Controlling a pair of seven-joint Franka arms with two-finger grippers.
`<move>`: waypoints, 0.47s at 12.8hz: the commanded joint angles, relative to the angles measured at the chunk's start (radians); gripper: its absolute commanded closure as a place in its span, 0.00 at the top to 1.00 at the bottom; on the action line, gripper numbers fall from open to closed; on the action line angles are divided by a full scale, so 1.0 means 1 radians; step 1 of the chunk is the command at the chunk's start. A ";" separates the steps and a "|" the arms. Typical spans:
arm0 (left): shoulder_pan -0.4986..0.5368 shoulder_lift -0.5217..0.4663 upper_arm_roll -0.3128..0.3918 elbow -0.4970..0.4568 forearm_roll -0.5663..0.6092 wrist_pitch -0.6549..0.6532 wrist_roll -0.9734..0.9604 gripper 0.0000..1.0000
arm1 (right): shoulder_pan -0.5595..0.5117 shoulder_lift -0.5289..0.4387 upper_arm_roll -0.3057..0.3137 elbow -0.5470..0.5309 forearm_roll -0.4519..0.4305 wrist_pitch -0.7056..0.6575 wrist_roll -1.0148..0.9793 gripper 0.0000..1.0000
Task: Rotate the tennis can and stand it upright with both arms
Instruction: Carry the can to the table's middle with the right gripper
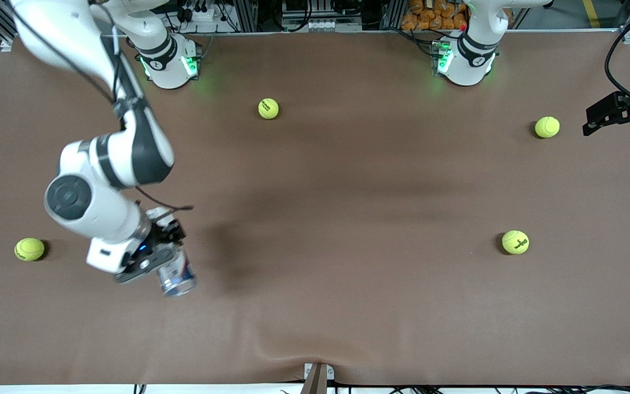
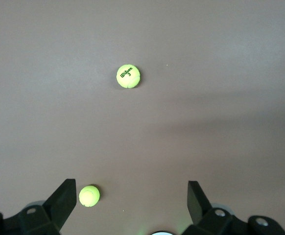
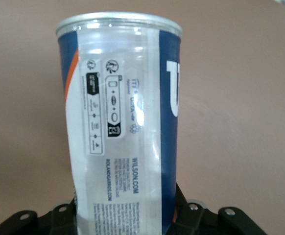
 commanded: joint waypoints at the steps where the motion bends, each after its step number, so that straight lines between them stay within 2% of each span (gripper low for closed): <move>1: 0.005 -0.003 0.000 0.006 -0.014 0.001 0.006 1.00 | 0.129 -0.019 -0.012 -0.002 -0.010 -0.006 -0.175 0.66; 5: 0.005 -0.003 0.000 0.006 -0.014 0.001 0.006 1.00 | 0.394 0.038 -0.015 0.012 -0.028 0.002 -0.213 0.67; 6: 0.005 -0.003 0.000 0.004 -0.014 0.001 0.006 1.00 | 0.427 0.065 -0.015 0.022 -0.037 0.010 -0.217 0.67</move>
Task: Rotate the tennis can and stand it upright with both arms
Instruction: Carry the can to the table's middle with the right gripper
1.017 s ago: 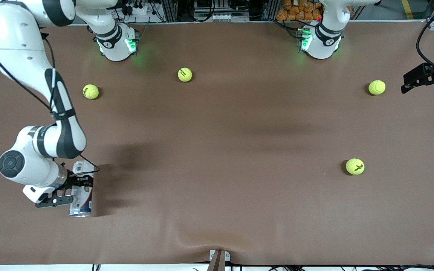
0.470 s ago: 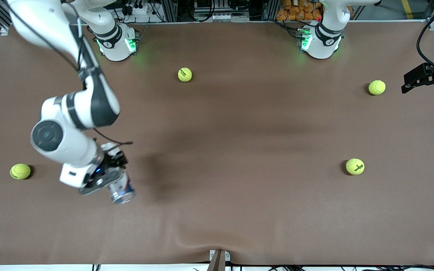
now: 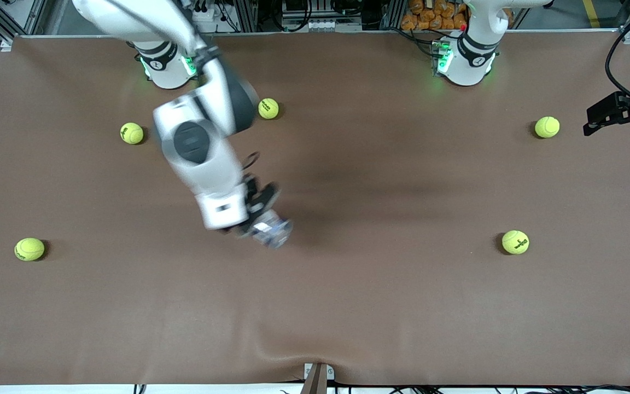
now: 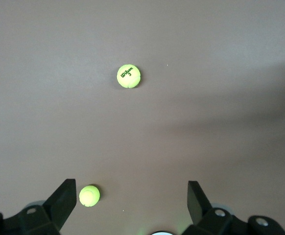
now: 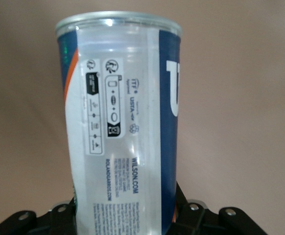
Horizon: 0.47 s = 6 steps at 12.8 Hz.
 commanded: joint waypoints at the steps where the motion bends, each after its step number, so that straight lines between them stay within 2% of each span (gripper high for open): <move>1: 0.005 -0.003 -0.001 0.004 -0.014 0.001 0.006 1.00 | 0.101 0.072 -0.018 0.029 -0.035 0.050 -0.045 0.67; 4: 0.005 -0.003 0.001 0.006 -0.014 0.001 0.008 1.00 | 0.176 0.130 -0.018 0.029 -0.038 0.191 -0.141 0.67; 6: 0.005 -0.003 -0.001 0.004 -0.014 0.001 0.008 1.00 | 0.201 0.150 -0.018 0.027 -0.041 0.194 -0.213 0.67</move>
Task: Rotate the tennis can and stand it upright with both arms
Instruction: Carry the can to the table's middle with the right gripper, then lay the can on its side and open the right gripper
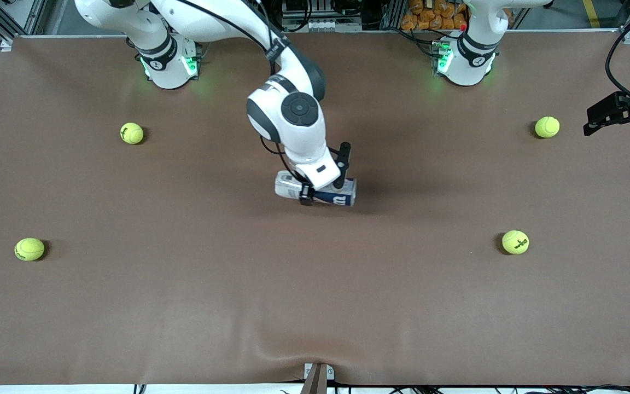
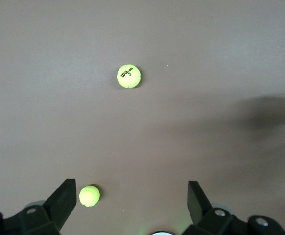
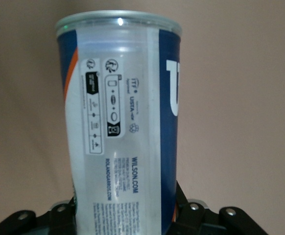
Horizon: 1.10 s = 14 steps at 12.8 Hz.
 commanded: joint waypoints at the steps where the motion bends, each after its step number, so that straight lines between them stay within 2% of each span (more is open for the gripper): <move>1: 0.004 -0.003 -0.001 0.004 -0.014 0.001 0.008 1.00 | 0.031 0.031 -0.012 0.026 -0.035 0.003 -0.080 0.67; 8: 0.004 -0.003 0.001 0.006 -0.014 0.001 0.008 1.00 | 0.042 0.112 -0.014 0.004 -0.055 0.116 -0.077 0.67; 11: 0.004 -0.001 0.001 0.004 -0.014 0.001 0.008 1.00 | 0.044 0.141 -0.014 0.004 -0.057 0.125 -0.075 0.71; 12: 0.004 -0.001 0.001 0.004 -0.014 0.001 0.008 1.00 | 0.044 0.149 -0.014 0.004 -0.061 0.145 -0.075 0.76; 13: 0.004 0.000 -0.001 0.004 -0.014 0.001 0.008 1.00 | 0.044 0.149 -0.014 0.004 -0.061 0.145 -0.075 1.00; 14: 0.004 0.000 0.001 0.006 -0.014 0.001 0.006 1.00 | 0.044 0.148 -0.015 0.004 -0.063 0.145 -0.077 1.00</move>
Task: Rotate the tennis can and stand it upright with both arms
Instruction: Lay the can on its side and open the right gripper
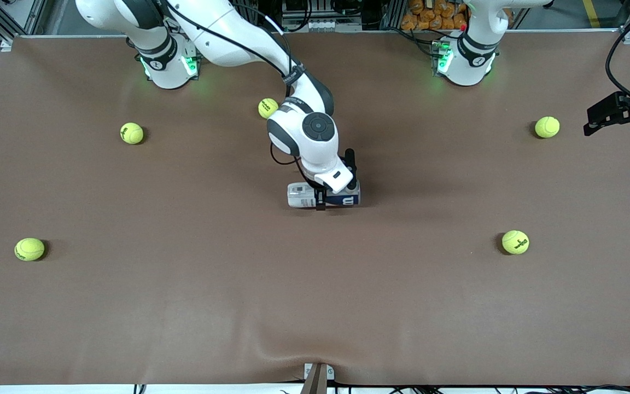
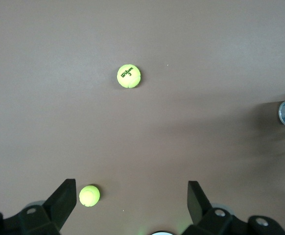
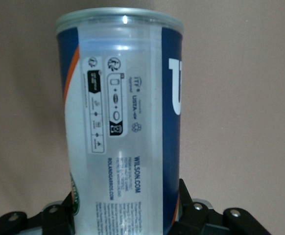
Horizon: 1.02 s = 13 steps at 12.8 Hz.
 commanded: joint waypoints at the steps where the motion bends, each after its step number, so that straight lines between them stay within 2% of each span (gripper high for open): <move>1: 0.004 0.000 -0.001 0.006 -0.014 0.002 0.006 1.00 | 0.006 0.003 -0.006 0.007 -0.024 0.009 -0.009 1.00; 5: 0.004 0.000 -0.001 0.006 -0.014 0.002 0.006 1.00 | 0.005 -0.014 -0.004 0.007 -0.021 -0.010 -0.004 1.00; 7: 0.004 0.000 -0.001 0.006 -0.015 0.004 0.006 1.00 | 0.015 -0.069 -0.004 0.012 -0.014 -0.118 0.000 1.00; 10: 0.004 0.000 -0.003 0.004 -0.015 0.004 0.003 1.00 | 0.015 -0.172 -0.003 0.014 -0.001 -0.213 0.031 1.00; 13: 0.006 0.002 -0.001 0.003 -0.058 0.004 -0.003 1.00 | 0.015 -0.235 -0.004 0.015 0.013 -0.273 0.104 1.00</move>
